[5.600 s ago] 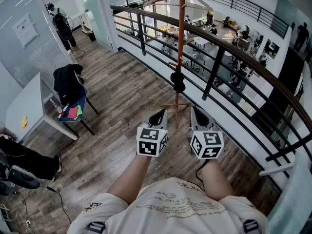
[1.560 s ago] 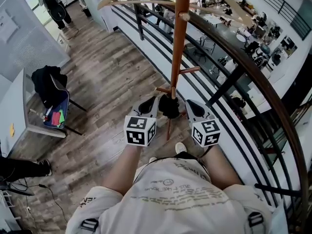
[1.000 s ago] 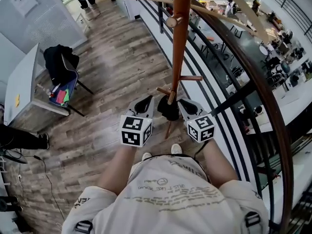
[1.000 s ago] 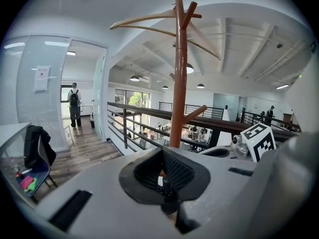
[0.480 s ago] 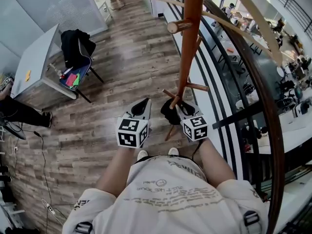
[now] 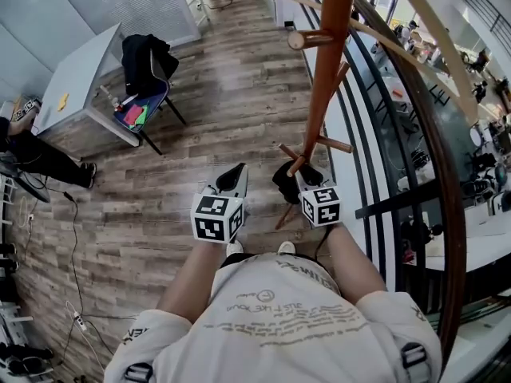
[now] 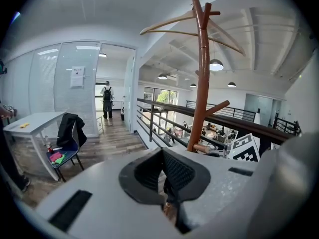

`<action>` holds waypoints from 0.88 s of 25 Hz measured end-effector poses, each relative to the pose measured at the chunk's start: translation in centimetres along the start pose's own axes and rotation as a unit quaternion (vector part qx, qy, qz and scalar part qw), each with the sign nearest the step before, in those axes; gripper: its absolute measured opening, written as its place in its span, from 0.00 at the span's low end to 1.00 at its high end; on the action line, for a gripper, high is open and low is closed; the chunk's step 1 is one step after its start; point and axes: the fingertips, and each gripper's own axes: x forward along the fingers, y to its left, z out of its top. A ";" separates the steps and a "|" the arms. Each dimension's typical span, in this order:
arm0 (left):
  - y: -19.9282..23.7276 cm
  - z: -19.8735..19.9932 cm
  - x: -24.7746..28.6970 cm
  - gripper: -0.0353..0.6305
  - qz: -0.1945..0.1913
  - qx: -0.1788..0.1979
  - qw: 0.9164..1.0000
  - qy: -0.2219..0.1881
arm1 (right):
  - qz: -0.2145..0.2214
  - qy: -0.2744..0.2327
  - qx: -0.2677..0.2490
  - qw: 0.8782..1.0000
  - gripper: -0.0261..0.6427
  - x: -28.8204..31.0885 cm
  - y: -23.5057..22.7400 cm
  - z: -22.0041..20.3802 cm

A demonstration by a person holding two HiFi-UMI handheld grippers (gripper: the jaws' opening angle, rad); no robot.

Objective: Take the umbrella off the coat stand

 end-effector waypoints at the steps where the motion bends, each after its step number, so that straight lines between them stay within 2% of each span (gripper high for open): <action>1: 0.1 0.1 0.0 0.06 0.001 -0.002 1.000 0.000 | -0.002 0.001 -0.007 1.000 0.08 0.0 0.0 0.1; 4: 0.2 0.4 -0.1 0.06 0.001 -0.006 1.000 -0.002 | 0.002 0.003 -0.024 1.000 0.06 0.0 0.0 0.2; 13: -0.3 0.2 0.0 0.06 -0.013 -0.022 1.000 -0.003 | 0.014 0.002 -0.003 1.000 0.05 -1.0 0.9 0.1; 22: -0.9 0.0 0.9 0.06 -0.034 -0.017 0.999 0.000 | 0.019 -0.012 0.006 1.000 0.05 -2.3 1.3 0.8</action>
